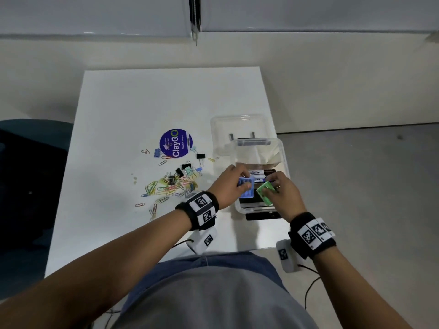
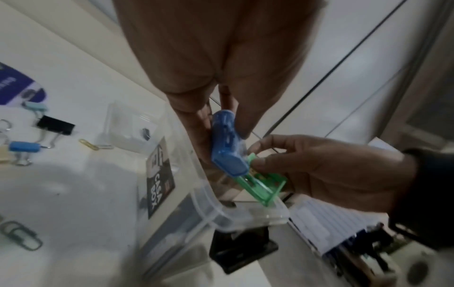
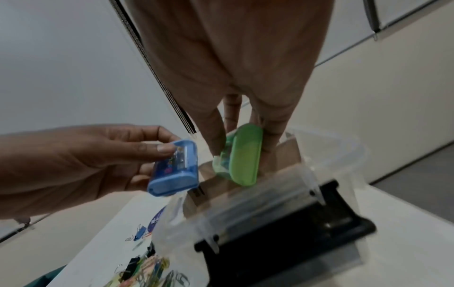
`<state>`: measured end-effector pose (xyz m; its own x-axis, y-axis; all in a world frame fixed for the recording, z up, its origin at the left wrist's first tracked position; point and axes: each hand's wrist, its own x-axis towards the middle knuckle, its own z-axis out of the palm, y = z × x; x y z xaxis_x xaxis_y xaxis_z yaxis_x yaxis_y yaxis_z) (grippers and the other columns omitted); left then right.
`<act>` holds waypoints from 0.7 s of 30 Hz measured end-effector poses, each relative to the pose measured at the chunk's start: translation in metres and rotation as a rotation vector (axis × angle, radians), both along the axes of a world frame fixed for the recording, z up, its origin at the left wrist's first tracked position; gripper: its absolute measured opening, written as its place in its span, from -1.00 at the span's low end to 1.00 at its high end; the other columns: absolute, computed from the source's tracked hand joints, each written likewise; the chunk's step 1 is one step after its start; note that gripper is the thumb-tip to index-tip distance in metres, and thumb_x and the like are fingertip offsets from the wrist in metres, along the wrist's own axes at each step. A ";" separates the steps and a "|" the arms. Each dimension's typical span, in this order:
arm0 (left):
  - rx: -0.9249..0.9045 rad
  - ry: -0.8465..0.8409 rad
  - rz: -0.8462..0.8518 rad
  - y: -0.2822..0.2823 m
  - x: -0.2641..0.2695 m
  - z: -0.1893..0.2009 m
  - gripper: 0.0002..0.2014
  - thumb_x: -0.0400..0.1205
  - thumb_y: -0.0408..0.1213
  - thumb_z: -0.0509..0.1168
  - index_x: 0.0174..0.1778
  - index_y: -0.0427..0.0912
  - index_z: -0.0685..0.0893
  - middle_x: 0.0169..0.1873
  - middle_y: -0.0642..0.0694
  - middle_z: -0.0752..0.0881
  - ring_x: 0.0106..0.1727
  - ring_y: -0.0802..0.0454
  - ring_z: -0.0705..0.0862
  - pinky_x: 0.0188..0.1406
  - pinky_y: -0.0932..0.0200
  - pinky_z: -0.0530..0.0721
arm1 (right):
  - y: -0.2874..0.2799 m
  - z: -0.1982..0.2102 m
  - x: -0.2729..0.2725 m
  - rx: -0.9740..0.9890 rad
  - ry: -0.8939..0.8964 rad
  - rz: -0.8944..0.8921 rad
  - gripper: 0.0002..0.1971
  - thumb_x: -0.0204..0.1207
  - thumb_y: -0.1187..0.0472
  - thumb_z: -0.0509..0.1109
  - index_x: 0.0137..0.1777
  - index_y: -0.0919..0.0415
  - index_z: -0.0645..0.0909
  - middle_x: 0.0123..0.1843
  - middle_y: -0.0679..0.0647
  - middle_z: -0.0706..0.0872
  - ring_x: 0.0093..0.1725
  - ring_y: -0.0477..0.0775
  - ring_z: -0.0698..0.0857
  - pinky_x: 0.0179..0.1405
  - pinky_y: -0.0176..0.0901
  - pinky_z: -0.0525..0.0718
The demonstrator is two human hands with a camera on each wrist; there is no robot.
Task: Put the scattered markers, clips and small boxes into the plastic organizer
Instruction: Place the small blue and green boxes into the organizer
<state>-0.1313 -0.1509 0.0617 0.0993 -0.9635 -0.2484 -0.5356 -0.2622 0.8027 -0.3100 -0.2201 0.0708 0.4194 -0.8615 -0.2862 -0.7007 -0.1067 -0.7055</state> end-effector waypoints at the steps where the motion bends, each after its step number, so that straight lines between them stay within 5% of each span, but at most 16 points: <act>1: -0.003 -0.032 -0.009 -0.001 -0.007 -0.002 -0.82 0.64 -0.21 0.33 0.09 -0.14 0.53 -0.02 -0.11 0.61 -0.09 -0.08 0.60 -0.09 0.12 0.51 | 0.002 -0.006 -0.002 0.015 -0.014 -0.039 -0.75 0.45 0.30 0.51 0.06 0.14 0.56 -0.05 0.03 0.70 -0.09 -0.01 0.67 -0.10 -0.19 0.59; 5: -0.049 -0.414 -0.097 -0.001 -0.028 -0.018 -0.83 0.62 -0.11 0.31 -0.02 -0.11 0.52 -0.12 -0.04 0.71 0.00 -0.12 0.57 0.05 -0.02 0.42 | 0.007 -0.028 -0.004 -0.024 0.059 -0.092 -0.76 0.46 0.27 0.54 -0.01 0.15 0.51 -0.19 -0.01 0.68 -0.18 0.07 0.69 -0.15 -0.16 0.62; 11: -0.114 -0.731 -0.260 0.000 -0.038 -0.034 -0.56 0.46 -0.23 0.49 0.28 0.01 0.65 -0.08 -0.09 0.64 0.01 -0.16 0.56 -0.08 0.02 0.48 | 0.003 -0.049 -0.003 -0.064 0.261 -0.021 -0.84 0.53 0.17 0.39 0.08 0.07 0.56 -0.14 0.08 0.79 -0.10 0.23 0.76 -0.15 -0.01 0.71; 16: -0.111 -0.775 -0.179 -0.004 -0.039 -0.034 -0.62 0.20 -0.43 0.57 -0.10 -0.11 0.71 -0.13 -0.15 0.60 -0.11 -0.18 0.57 -0.18 0.06 0.51 | -0.003 -0.048 0.004 -0.186 0.494 0.136 -0.78 0.56 0.20 0.26 0.13 0.09 0.66 0.08 0.16 0.72 0.08 0.26 0.70 -0.03 0.00 0.68; 21: -0.135 -0.604 -0.031 -0.010 -0.025 -0.024 -0.85 0.57 -0.27 0.36 0.00 -0.18 0.58 0.01 -0.16 0.59 -0.05 -0.13 0.56 -0.03 0.02 0.48 | -0.016 -0.022 0.013 -0.027 0.647 0.236 -0.80 0.59 0.15 0.24 0.06 0.18 0.66 0.03 0.11 0.75 0.02 0.21 0.74 -0.09 -0.08 0.59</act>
